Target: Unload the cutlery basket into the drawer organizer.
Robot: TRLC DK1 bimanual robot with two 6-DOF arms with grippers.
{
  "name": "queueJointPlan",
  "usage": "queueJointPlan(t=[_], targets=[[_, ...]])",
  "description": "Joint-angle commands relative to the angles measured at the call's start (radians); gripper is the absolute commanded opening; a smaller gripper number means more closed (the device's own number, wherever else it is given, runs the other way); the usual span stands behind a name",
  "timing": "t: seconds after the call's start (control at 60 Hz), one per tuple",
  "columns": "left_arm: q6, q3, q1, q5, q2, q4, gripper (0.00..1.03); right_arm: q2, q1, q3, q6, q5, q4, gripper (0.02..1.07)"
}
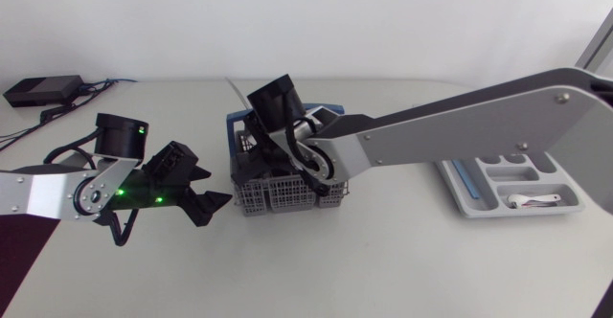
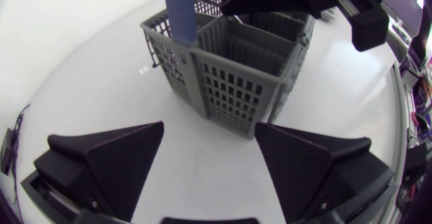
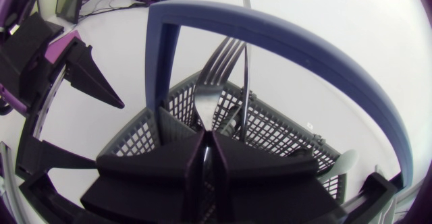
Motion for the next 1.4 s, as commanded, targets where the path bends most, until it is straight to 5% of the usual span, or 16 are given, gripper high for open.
queueJointPlan(t=[0.0,1.383], targets=[[0.016,-0.033,0.010,0.010,0.019,0.010,0.94,0.047,0.006,-0.044,0.008,-0.006,-0.007,0.08],[0.007,-0.037,-0.005,0.010,0.023,0.044,0.94,-0.152,0.095,-0.258,-0.141,0.074,0.144,0.08]])
